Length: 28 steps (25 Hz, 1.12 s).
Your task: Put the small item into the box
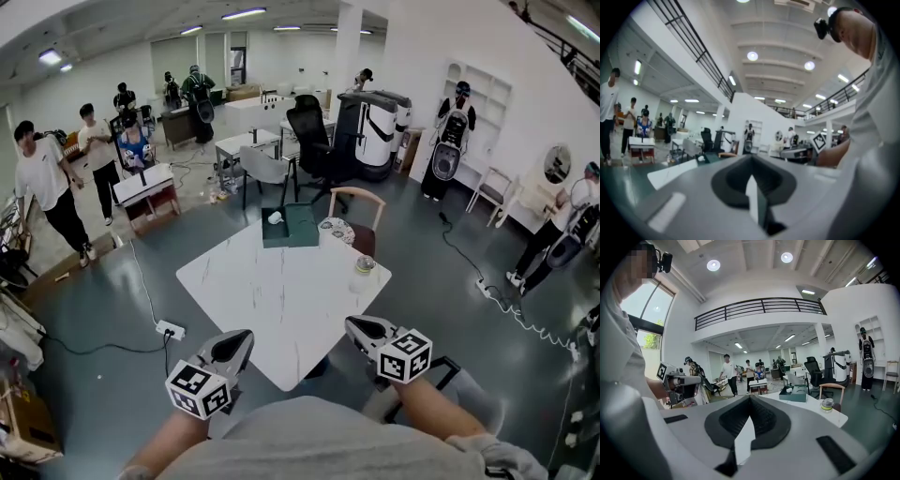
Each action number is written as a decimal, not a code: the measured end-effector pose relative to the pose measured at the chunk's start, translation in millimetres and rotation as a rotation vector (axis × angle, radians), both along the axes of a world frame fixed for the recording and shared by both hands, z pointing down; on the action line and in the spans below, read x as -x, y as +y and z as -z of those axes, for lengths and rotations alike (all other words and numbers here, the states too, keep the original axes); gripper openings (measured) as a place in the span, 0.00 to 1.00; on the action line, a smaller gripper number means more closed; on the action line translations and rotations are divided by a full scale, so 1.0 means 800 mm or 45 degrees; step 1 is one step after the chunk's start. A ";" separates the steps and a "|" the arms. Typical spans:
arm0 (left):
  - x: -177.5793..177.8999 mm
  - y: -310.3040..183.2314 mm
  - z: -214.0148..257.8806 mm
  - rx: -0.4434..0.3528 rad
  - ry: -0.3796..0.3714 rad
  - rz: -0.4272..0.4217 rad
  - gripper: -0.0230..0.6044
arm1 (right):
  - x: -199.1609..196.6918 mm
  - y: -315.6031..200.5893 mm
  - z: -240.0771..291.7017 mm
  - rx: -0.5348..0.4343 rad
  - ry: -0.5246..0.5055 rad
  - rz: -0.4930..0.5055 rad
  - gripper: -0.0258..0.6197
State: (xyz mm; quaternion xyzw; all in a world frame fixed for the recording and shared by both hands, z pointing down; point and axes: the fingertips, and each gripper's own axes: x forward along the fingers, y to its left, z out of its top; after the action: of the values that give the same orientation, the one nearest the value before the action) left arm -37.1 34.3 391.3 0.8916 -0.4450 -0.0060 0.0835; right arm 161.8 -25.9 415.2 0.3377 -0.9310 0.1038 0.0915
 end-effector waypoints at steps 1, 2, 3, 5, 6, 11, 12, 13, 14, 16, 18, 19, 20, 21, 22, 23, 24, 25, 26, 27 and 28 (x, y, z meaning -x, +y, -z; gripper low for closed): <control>0.003 -0.002 0.001 0.000 0.002 0.007 0.04 | 0.000 -0.003 0.001 0.000 -0.006 -0.001 0.05; 0.006 -0.004 0.001 0.003 0.003 0.012 0.04 | 0.001 -0.005 0.002 0.000 -0.012 -0.002 0.05; 0.009 -0.006 0.000 0.007 0.003 0.015 0.04 | 0.002 -0.006 0.002 0.001 -0.016 -0.003 0.05; 0.013 -0.009 0.000 0.013 -0.001 0.015 0.04 | 0.004 -0.007 0.000 0.005 -0.015 -0.007 0.05; 0.014 -0.011 0.000 0.012 -0.003 0.012 0.04 | 0.004 -0.008 -0.002 0.008 -0.011 -0.012 0.05; 0.016 -0.027 0.005 -0.004 -0.010 -0.001 0.04 | 0.007 -0.022 -0.008 0.025 0.002 -0.028 0.05; 0.017 -0.030 0.005 -0.004 -0.010 -0.004 0.04 | 0.009 -0.024 -0.008 0.026 0.006 -0.027 0.05; 0.018 -0.032 0.005 -0.003 -0.011 -0.006 0.04 | 0.011 -0.025 -0.008 0.025 0.011 -0.024 0.05; 0.020 -0.033 0.005 -0.001 -0.012 -0.007 0.04 | 0.013 -0.025 -0.008 0.024 0.014 -0.022 0.05; 0.024 -0.035 0.004 0.002 -0.011 -0.009 0.04 | 0.018 -0.027 -0.007 0.020 0.020 -0.017 0.05; 0.026 -0.037 0.003 0.004 -0.008 -0.012 0.04 | 0.022 -0.028 -0.007 0.019 0.023 -0.013 0.05; 0.026 -0.037 0.002 0.006 -0.008 -0.015 0.04 | 0.023 -0.028 -0.007 0.020 0.025 -0.012 0.05; 0.026 -0.037 0.001 0.007 -0.008 -0.019 0.04 | 0.024 -0.028 -0.007 0.021 0.027 -0.011 0.05; 0.025 -0.036 0.000 0.008 -0.009 -0.022 0.04 | 0.024 -0.027 -0.007 0.022 0.030 -0.010 0.05; 0.024 -0.036 0.000 0.008 -0.011 -0.025 0.04 | 0.023 -0.026 -0.007 0.022 0.034 -0.010 0.05; 0.023 -0.035 0.000 0.009 -0.011 -0.028 0.04 | 0.022 -0.026 -0.008 0.024 0.037 -0.011 0.05; 0.023 -0.035 0.000 0.010 -0.011 -0.029 0.04 | 0.021 -0.025 -0.008 0.025 0.039 -0.011 0.05; 0.023 -0.034 -0.001 0.011 -0.010 -0.030 0.04 | 0.020 -0.024 -0.009 0.025 0.041 -0.012 0.05; 0.023 -0.033 -0.002 0.013 -0.008 -0.031 0.04 | 0.020 -0.023 -0.010 0.026 0.042 -0.012 0.05; 0.023 -0.032 -0.003 0.015 -0.007 -0.033 0.04 | 0.020 -0.022 -0.010 0.026 0.043 -0.011 0.05; 0.024 -0.032 -0.003 0.015 -0.007 -0.034 0.04 | 0.021 -0.022 -0.010 0.026 0.044 -0.010 0.05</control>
State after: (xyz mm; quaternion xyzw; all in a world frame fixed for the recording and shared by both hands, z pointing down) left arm -55.9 8.7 393.9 0.8969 -0.4334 0.0003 0.0876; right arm 145.4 -43.6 423.6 0.3422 -0.9268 0.1079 0.1108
